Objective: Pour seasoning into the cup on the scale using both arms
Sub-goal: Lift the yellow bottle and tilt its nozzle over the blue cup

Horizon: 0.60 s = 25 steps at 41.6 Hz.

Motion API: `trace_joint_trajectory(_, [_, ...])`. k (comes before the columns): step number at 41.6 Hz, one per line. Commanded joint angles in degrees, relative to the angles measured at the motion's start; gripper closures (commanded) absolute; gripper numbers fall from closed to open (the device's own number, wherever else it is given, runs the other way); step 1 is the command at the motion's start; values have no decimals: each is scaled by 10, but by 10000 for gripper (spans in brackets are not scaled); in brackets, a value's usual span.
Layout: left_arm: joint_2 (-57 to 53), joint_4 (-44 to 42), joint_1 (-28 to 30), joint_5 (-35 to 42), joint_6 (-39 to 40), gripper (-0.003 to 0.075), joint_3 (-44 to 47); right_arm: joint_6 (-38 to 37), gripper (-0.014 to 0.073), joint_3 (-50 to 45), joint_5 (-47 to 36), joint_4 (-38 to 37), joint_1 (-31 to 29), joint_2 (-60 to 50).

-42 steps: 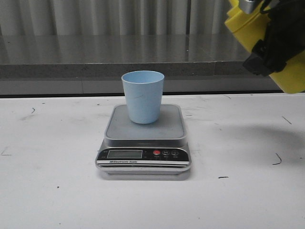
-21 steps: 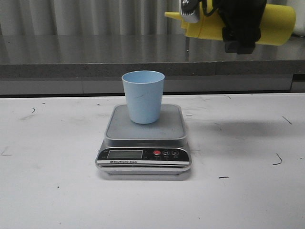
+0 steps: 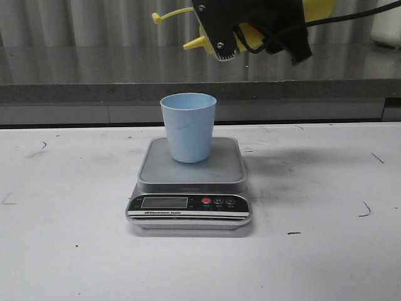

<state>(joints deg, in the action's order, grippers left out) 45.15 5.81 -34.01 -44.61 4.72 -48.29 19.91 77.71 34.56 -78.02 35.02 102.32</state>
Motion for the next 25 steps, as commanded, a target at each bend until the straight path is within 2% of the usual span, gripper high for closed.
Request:
trace_joint_trajectory(1, [-2,8,-1,41,1,335,-15,1,285,20,5,-56,0,-33])
trace_joint_trajectory(12, [-2,8,-1,41,1,335,-15,-16,285,20,13,-30,0,-33])
trace_joint_trajectory(19, [-2,8,-1,41,1,335,-15,-141,285,20,32,53,0,-33])
trace_joint_trajectory(25, [-2,8,-1,41,1,335,-15,-238,285,20,66,68,-3,-35])
